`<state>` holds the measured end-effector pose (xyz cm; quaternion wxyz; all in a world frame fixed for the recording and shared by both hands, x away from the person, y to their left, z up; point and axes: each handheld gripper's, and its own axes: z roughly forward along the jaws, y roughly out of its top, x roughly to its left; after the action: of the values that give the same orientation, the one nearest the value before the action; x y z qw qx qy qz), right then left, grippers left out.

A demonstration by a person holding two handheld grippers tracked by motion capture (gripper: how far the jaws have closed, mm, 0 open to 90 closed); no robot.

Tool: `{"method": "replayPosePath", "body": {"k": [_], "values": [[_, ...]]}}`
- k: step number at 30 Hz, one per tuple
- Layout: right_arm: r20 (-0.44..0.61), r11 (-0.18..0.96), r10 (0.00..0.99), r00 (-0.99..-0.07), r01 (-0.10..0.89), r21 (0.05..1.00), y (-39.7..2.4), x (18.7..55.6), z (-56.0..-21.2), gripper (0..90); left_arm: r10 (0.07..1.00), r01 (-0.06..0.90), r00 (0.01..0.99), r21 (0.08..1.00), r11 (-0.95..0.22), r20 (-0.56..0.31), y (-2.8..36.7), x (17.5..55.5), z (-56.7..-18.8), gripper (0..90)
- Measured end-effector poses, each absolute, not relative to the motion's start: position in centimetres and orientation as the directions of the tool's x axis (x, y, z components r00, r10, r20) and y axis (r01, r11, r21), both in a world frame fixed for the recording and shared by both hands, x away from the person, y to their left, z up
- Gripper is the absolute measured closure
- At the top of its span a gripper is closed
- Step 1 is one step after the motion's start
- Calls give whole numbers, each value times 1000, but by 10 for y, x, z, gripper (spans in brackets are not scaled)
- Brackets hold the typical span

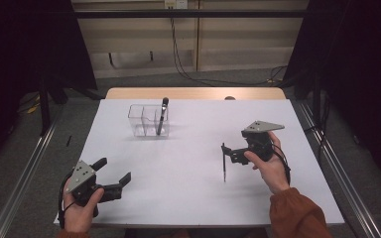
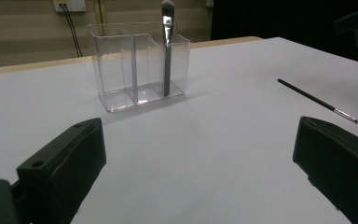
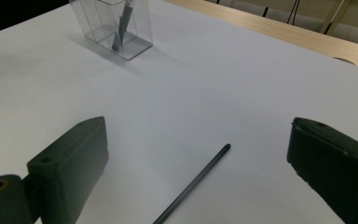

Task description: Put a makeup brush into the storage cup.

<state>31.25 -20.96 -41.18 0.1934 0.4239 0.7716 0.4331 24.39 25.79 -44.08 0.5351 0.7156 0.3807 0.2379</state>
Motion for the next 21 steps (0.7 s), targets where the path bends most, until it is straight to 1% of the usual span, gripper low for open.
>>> {"method": "replayPosePath", "body": {"k": [5, 10, 13, 15, 21], "values": [[84, 300, 826, -557, 562, 771, -209, 318, -410, 65, 797, 287, 600, 949, -133, -71, 258, 244, -440, 27], [97, 351, 809, -580, 609, 711, -202, 325, -409, 79, 796, 286, 602, 949, -136, -67, 258, 245, -440, 26], [95, 384, 809, -580, 645, 661, -197, 329, -412, 67, 796, 284, 601, 949, -134, -67, 258, 245, -440, 26], [113, 415, 803, -586, 685, 598, -194, 331, -414, 63, 796, 281, 602, 950, -134, -66, 259, 245, -440, 27], [100, 488, 790, -605, 719, 495, -189, 336, -419, 54, 797, 283, 600, 950, -133, -68, 259, 246, -441, 28]]}}
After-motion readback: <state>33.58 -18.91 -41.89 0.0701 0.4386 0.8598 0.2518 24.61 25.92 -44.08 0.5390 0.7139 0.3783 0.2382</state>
